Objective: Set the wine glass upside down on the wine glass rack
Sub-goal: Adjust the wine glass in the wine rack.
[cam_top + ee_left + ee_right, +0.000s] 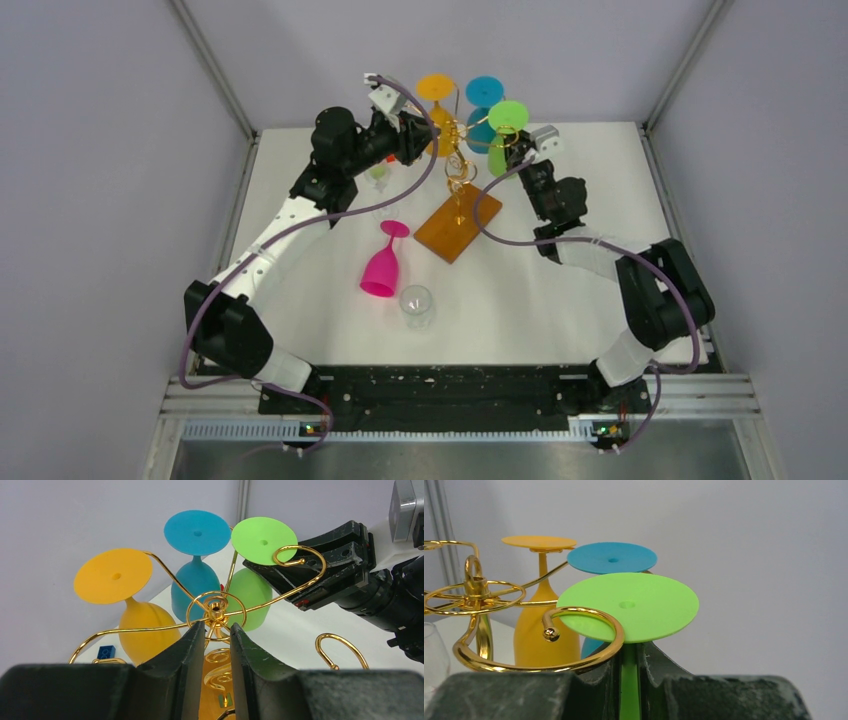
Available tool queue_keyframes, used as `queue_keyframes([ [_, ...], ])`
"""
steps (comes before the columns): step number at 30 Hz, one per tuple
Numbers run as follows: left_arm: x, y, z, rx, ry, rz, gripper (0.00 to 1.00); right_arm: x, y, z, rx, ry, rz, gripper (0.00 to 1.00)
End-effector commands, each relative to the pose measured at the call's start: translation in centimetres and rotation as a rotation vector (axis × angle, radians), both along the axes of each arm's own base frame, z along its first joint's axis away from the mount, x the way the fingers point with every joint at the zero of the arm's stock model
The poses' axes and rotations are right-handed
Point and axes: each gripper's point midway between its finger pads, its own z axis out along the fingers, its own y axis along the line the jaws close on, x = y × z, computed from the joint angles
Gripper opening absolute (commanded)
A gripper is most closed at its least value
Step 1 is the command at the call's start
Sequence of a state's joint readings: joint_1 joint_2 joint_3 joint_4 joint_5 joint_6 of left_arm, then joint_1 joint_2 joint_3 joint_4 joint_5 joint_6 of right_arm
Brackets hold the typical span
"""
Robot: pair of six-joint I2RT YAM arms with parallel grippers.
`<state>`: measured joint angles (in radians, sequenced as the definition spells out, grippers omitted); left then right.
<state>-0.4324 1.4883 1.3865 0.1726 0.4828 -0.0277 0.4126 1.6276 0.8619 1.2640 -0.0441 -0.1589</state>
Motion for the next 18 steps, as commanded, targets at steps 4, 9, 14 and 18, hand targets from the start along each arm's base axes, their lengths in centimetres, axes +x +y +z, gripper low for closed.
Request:
queue_keyframes([
  [4, -0.1, 0.0, 1.8, -0.026, -0.048, -0.013, 0.30, -1.8, -2.2, 4.4, 0.030, -0.103, -0.090, 0.00],
  [9, -0.1, 0.0, 1.8, -0.027, -0.047, -0.014, 0.30, -2.1, -2.9, 4.4, 0.020, -0.111, -0.120, 0.00],
  [14, -0.1, -0.1, 1.8, -0.025, -0.047, -0.014, 0.30, -2.1, -4.0, 4.8, 0.025, -0.120, -0.178, 0.00],
  [18, 0.0, 0.0, 1.8, -0.025, -0.048, -0.011, 0.30, -2.3, -4.8, 5.4, 0.025, -0.135, -0.225, 0.00],
])
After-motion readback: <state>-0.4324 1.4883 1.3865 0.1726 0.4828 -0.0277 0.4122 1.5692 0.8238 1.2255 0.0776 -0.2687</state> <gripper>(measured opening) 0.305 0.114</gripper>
